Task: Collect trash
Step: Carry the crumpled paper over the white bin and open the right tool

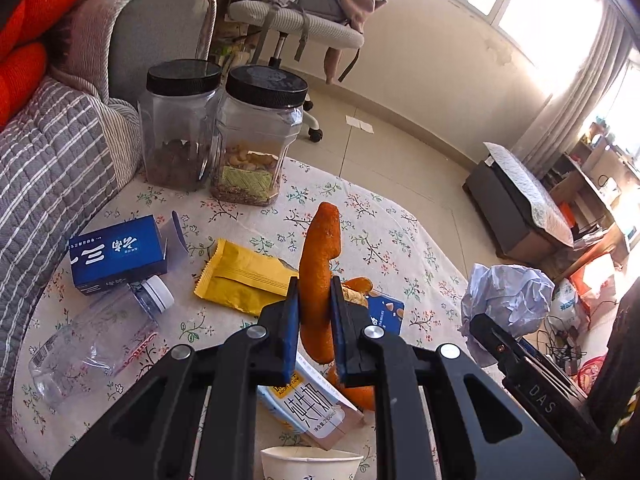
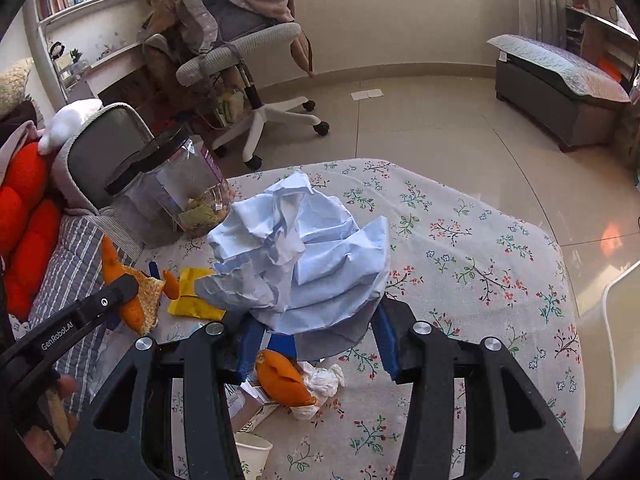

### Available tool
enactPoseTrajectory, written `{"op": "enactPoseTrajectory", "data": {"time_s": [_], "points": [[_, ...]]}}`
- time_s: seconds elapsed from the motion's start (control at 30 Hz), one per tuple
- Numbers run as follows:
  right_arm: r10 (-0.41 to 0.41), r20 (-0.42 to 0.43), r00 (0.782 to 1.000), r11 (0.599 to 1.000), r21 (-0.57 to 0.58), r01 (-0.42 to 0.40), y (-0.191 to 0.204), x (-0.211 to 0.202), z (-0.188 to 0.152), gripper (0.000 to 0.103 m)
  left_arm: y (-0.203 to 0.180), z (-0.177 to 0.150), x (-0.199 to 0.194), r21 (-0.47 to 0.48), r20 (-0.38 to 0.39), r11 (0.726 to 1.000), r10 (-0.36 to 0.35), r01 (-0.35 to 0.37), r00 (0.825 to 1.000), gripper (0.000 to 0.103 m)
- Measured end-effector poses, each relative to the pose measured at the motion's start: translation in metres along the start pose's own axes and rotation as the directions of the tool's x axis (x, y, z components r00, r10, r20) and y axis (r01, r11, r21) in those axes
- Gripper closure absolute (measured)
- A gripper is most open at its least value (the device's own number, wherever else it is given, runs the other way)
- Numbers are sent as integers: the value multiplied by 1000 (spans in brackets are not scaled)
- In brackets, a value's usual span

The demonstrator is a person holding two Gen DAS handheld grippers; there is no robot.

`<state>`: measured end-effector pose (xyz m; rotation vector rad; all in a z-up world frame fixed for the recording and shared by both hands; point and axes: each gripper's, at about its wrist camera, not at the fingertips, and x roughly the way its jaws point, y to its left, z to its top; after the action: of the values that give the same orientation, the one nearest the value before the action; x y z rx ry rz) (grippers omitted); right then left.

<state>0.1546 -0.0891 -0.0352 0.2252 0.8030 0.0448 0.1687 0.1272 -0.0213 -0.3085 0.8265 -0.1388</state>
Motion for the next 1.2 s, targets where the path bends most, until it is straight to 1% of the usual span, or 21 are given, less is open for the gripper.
{"op": "enactPoseTrajectory", "data": {"time_s": [0.1,0.27,0.47,0.7,0.9,1.07,1.2], "points": [[-9,36,999,999,-31,10,-2,-17,-6,58,-12,-5,-13,34,50,999,15,-17,999,89],[-27,72,997,998,-53,31,-11,-38,-13,58,-32,-28,-23,63,77,998,17,-22,997,89],[-63,123,990,995,-76,72,-31,-65,-22,57,-53,-51,-41,70,141,997,15,-25,990,88],[-97,165,982,993,-56,108,-62,-91,-26,57,-92,-72,-51,131,140,991,-12,-7,990,88],[-141,191,971,989,-20,147,-97,-109,-26,57,-132,-80,-59,194,149,981,-54,24,987,88],[-205,212,956,979,19,205,-134,-123,-25,57,-166,-89,-58,255,142,966,-82,43,986,88],[-268,220,938,963,48,264,-166,-133,-24,56,-191,-97,-55,294,131,953,-108,65,986,88]]}}
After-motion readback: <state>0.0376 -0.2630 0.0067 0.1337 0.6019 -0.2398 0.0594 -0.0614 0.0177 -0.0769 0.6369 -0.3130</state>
